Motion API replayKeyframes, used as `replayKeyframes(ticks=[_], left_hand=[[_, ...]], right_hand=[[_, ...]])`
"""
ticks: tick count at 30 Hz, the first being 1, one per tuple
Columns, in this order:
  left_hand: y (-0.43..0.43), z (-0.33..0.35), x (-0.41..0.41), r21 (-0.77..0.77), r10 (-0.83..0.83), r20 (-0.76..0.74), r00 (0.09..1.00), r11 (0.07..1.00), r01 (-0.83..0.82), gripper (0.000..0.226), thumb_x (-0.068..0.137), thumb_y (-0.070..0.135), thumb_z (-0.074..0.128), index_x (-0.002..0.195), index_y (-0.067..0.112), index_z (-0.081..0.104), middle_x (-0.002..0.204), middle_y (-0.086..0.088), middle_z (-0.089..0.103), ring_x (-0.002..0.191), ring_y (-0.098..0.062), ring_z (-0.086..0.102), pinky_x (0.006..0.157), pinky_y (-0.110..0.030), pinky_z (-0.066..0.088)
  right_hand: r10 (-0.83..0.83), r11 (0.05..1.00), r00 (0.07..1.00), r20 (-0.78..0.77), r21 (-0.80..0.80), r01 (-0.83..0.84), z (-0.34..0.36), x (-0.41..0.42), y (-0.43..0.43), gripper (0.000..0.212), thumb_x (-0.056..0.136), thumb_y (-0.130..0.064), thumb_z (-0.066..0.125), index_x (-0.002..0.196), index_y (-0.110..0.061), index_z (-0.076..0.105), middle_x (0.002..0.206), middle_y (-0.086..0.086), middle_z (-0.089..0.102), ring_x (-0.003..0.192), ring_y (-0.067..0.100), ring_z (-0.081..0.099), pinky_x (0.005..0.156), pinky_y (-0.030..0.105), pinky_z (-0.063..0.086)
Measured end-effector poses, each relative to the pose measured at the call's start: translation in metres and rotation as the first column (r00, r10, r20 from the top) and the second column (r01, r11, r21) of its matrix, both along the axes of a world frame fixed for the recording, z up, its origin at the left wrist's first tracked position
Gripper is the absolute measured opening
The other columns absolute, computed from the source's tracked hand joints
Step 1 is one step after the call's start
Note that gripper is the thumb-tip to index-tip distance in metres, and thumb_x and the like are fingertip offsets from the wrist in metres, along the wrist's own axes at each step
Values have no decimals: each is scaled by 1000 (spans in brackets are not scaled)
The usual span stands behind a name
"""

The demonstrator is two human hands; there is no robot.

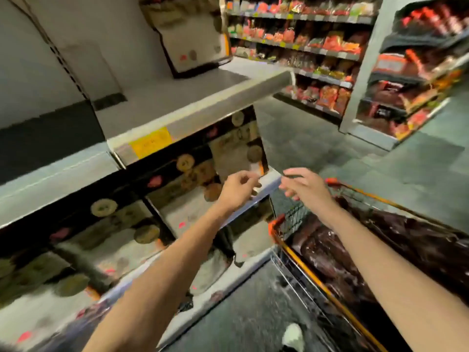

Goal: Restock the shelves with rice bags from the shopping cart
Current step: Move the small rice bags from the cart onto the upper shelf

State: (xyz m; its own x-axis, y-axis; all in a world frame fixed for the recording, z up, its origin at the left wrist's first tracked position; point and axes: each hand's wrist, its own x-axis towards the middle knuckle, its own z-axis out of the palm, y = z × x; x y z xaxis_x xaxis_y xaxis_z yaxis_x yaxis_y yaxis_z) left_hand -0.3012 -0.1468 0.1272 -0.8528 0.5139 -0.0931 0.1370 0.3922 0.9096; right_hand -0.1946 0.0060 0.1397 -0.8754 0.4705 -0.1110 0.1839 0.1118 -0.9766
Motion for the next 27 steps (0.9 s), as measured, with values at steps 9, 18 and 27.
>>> replayKeyframes(ticks=[9,18,27], left_hand=[[54,-138,151,-220,-418,112,901,874,433,9,97,17,60,96,15,69,96,-7,70,96,-22,66,80,-26,44],[126,-151,222,-471,-609,-98,787,725,502,34,99,41,53,124,20,62,114,-10,66,118,-28,52,92,-33,41],[226,-133,255,-322,-667,198,719,648,690,47,97,42,57,135,15,52,124,-9,62,114,-25,59,95,-33,44]], right_hand=[[-473,846,806,357,-71,528,-115,233,-8,28,86,-8,72,112,-1,65,96,10,65,76,9,60,63,7,43],[-773,602,508,380,186,776,-129,357,25,26,87,-28,71,109,-17,63,100,-3,66,97,15,62,88,26,45],[-807,568,470,358,253,783,-130,372,98,45,89,-38,69,126,-15,58,111,0,63,100,14,57,84,23,41]])
